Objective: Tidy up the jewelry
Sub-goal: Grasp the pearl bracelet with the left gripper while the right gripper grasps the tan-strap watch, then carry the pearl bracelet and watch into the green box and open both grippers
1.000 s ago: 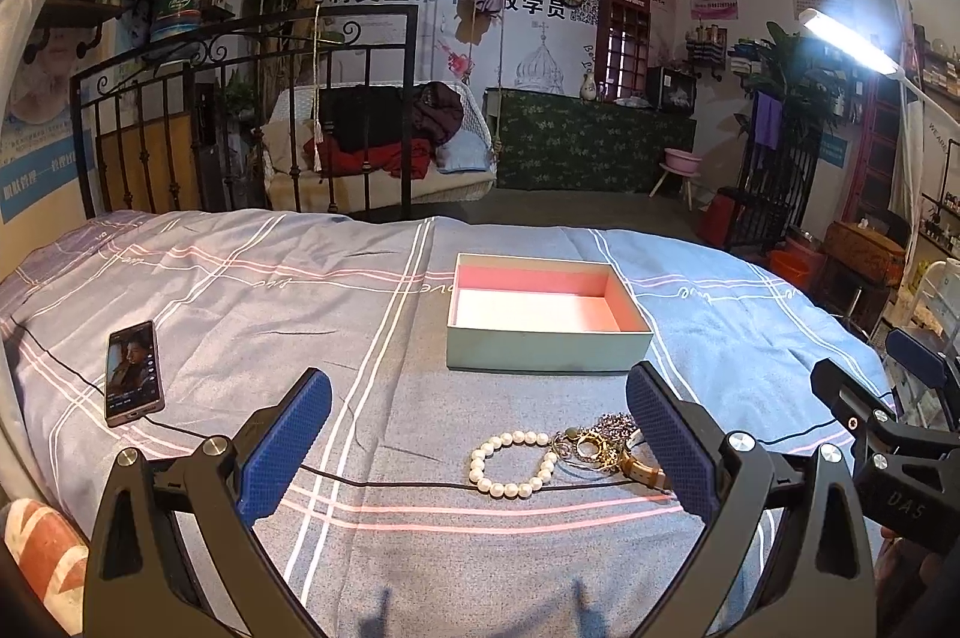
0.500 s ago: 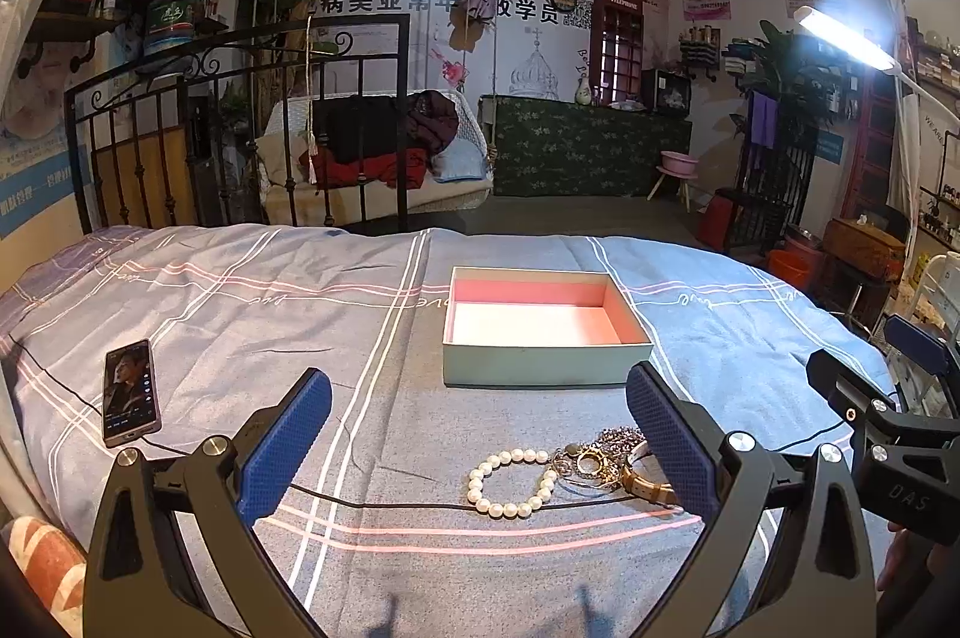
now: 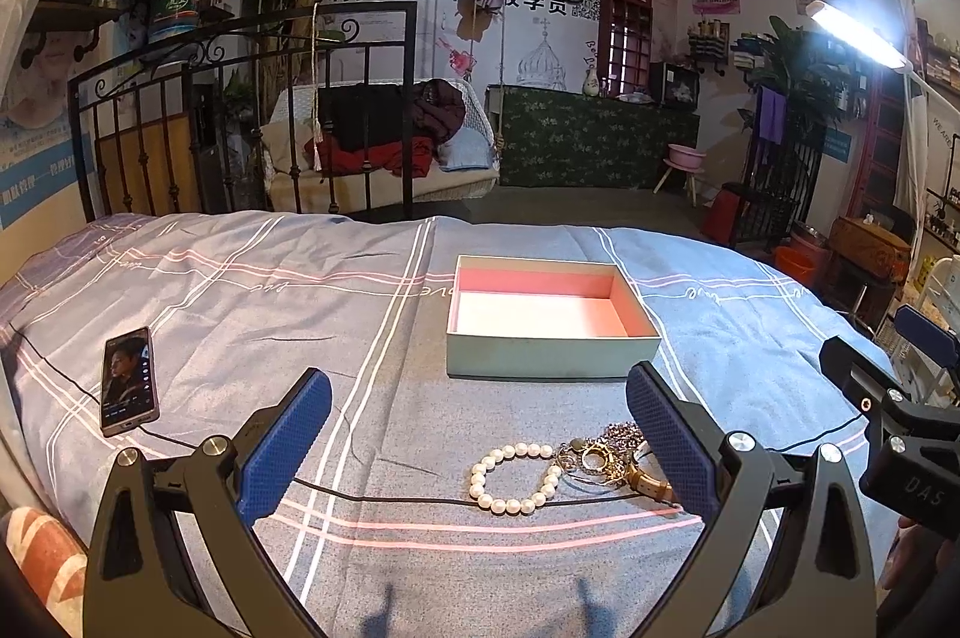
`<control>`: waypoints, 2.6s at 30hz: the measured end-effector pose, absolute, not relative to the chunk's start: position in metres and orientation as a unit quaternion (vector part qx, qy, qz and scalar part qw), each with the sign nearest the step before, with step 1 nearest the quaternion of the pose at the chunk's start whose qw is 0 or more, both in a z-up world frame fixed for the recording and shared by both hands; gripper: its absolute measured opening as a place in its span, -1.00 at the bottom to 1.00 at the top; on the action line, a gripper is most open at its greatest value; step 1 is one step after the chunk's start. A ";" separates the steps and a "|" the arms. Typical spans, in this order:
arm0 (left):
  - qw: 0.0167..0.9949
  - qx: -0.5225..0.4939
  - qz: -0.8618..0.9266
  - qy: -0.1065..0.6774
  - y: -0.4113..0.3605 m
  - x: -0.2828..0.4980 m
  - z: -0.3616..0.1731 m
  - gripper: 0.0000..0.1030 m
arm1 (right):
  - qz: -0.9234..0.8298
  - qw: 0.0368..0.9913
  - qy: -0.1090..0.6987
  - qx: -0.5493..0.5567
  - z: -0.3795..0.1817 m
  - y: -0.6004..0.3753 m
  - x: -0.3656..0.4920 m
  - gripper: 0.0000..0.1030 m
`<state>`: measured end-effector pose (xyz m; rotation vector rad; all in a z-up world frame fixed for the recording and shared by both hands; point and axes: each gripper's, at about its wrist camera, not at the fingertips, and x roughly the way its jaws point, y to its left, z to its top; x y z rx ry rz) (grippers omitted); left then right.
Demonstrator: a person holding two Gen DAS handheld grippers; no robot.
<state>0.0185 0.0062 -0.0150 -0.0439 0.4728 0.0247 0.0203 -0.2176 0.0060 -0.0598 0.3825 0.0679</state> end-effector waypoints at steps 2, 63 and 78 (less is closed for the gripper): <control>0.971 -0.023 0.014 0.236 0.006 0.019 -0.015 0.88 | 0.037 0.981 0.190 -0.030 0.007 -0.218 0.023 0.89; 0.880 0.019 -0.105 0.462 0.006 0.130 -0.101 -0.60 | 0.186 0.884 0.426 -0.052 -0.107 -0.182 0.128 0.06; 0.903 -0.005 -0.101 0.418 0.009 0.157 -0.060 -0.59 | 0.209 0.907 0.364 -0.046 -0.053 -0.176 0.169 0.04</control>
